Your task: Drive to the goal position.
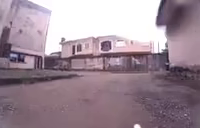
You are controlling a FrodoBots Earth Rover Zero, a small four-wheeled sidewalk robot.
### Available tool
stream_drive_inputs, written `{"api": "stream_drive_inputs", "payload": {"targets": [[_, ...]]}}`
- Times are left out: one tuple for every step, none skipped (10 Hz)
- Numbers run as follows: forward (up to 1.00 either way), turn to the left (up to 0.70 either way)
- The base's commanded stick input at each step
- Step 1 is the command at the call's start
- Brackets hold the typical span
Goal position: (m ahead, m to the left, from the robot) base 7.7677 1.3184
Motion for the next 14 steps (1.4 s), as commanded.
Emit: {"api": "stream_drive_inputs", "payload": {"targets": [[0.5,0.23],[0.5,0.23],[0.5,0.23],[0.5,0.23],[0.5,0.23],[0.5,0.23],[0.5,0.23],[0.5,0.23],[0.5,0.23],[0.5,-0.02],[0.5,-0.24],[0.5,-0.15],[0.5,-0.06],[0.5,0.03]]}}
